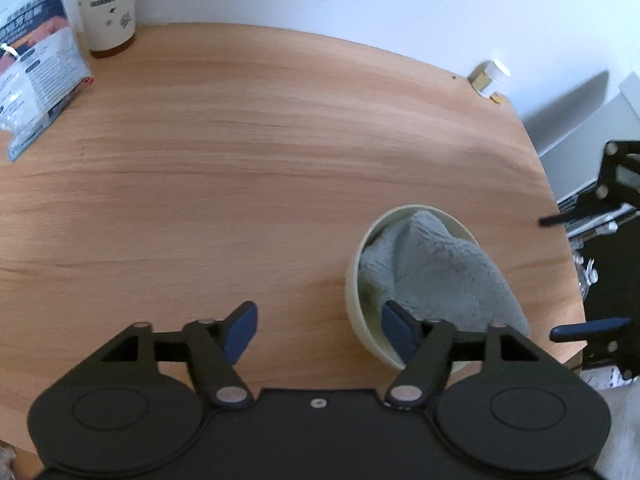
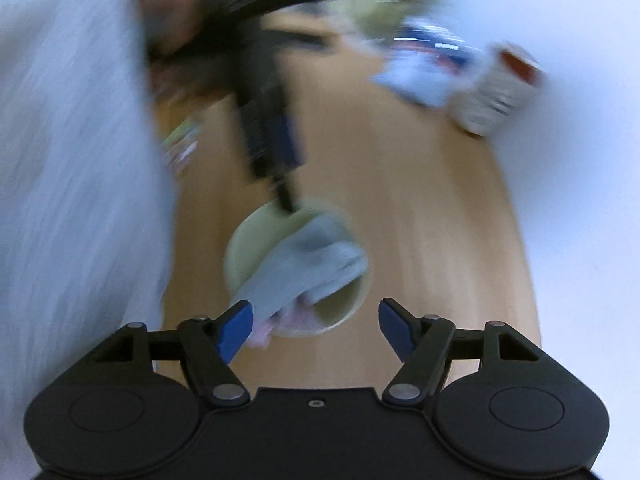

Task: Clean bowl
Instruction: 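Push the grey cloth into the bowl with the right tool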

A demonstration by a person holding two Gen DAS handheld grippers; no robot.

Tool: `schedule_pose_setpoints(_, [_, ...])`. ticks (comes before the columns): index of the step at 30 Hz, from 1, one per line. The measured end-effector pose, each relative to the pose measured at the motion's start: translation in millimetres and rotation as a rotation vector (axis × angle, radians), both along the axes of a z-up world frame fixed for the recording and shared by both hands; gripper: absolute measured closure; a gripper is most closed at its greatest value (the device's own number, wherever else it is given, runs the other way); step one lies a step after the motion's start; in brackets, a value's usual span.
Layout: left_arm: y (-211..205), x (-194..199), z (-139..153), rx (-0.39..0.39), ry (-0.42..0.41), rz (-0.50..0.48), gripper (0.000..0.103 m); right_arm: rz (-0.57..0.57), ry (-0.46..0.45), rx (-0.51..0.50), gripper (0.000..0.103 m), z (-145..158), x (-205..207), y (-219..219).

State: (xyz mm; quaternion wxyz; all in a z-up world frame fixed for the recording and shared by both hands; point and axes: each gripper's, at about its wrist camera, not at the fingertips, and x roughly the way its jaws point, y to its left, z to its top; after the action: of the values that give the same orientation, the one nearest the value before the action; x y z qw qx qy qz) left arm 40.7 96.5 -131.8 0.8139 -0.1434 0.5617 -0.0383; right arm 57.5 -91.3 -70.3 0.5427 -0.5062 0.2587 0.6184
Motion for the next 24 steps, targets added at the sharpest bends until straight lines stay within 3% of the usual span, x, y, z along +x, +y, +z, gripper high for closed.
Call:
schedule_pose_setpoints(4, [-14.3,-4.1,8.1,0.080,-0.057,-0.005,0.018,0.088,0.015,-0.027,0.039,-16.6,-8.8,-0.1])
schedule_pose_setpoints(8, [-15.4,-12.0,12.1,0.081,-0.062,0.013,0.018,0.131,0.000,0.014,0.050,-32.9,-10.9,10.0])
schedule_pose_setpoints(10, [-16.0,-13.7,11.4,0.079,-0.042,0.011,0.018,0.144,-0.005,0.013,0.090,-37.4,-11.9,13.5])
schedule_pose_setpoints(11, [-15.8,-14.2,10.4,0.074,-0.032,0.013,0.018,0.130,0.013,0.002,0.093,-38.7,-8.7,17.1])
schedule_pose_setpoints(13, [-15.4,-15.3,8.5,0.065,-0.012,0.018,0.019,0.114,0.049,-0.001,0.093,-38.2,-3.1,21.0])
schedule_pose_setpoints(17, [-14.4,-18.5,5.4,0.048,-0.011,0.026,0.031,0.083,0.089,0.050,0.093,-35.9,2.6,25.5])
schedule_pose_setpoints(24, [-8.1,-24.7,2.5,0.002,-0.030,0.057,0.061,-0.006,0.137,0.056,0.094,-50.6,19.0,52.9])
